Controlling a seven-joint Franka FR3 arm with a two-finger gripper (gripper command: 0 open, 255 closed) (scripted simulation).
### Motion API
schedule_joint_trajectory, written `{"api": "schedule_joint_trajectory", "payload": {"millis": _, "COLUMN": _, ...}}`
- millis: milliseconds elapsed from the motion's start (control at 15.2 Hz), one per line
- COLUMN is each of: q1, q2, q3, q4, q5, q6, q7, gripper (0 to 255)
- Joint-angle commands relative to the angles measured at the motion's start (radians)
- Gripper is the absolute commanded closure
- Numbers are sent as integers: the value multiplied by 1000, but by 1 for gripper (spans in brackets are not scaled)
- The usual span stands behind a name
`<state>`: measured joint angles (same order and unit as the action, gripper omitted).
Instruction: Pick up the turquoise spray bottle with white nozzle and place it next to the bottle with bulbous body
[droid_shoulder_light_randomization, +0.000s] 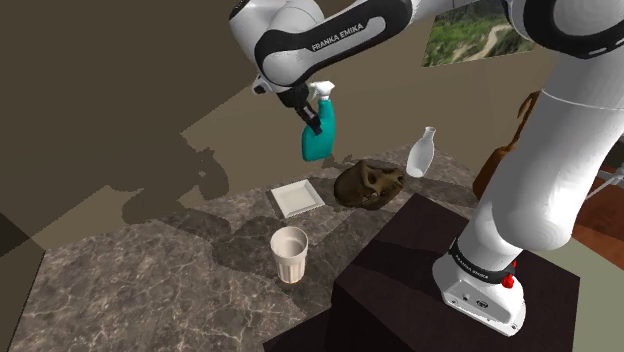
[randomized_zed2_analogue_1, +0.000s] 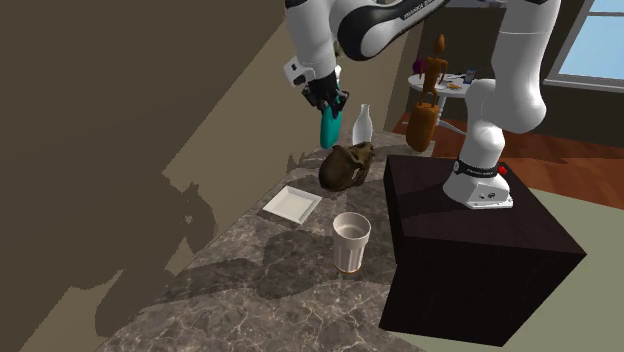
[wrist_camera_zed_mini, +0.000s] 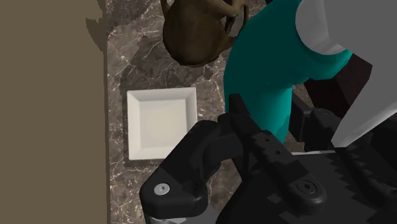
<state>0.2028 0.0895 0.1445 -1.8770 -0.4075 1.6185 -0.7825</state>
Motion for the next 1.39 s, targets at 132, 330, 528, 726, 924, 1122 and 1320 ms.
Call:
{"api": "schedule_joint_trajectory", "payload": {"millis": 132, "q1": -42, "q2": -92, "q3": -36, "q4": -121, "q5": -14, "q6": 58, "q7": -59, "gripper": 255}}
{"api": "schedule_joint_trajectory", "payload": {"millis": 330, "q1": -75, "q2": -158, "q3": -70, "q4": -203, "q5": -32, "q6": 99, "q7": -109, "gripper": 255}}
{"api": "schedule_joint_trajectory", "payload": {"millis": 528, "q1": -107, "q2": -217, "q3": -108, "q4": -275, "q5": -54, "q6": 138, "q7": -161, "gripper": 255}}
{"api": "schedule_joint_trajectory", "payload": {"millis": 726, "q1": -141, "q2": -268, "q3": -148, "q4": -336, "q5": -80, "q6": 176, "q7": -214, "gripper": 255}}
{"api": "schedule_joint_trajectory", "payload": {"millis": 924, "q1": -175, "q2": -312, "q3": -192, "q4": -387, "q5": -110, "q6": 213, "q7": -269, "gripper": 255}}
{"api": "schedule_joint_trajectory", "payload": {"millis": 1122, "q1": -211, "q2": -348, "q3": -238, "q4": -427, "q5": -143, "q6": 250, "q7": -325, "gripper": 255}}
{"api": "schedule_joint_trajectory", "payload": {"millis": 1320, "q1": -248, "q2": -374, "q3": -287, "q4": -457, "q5": -178, "q6": 288, "q7": -382, "gripper": 255}}
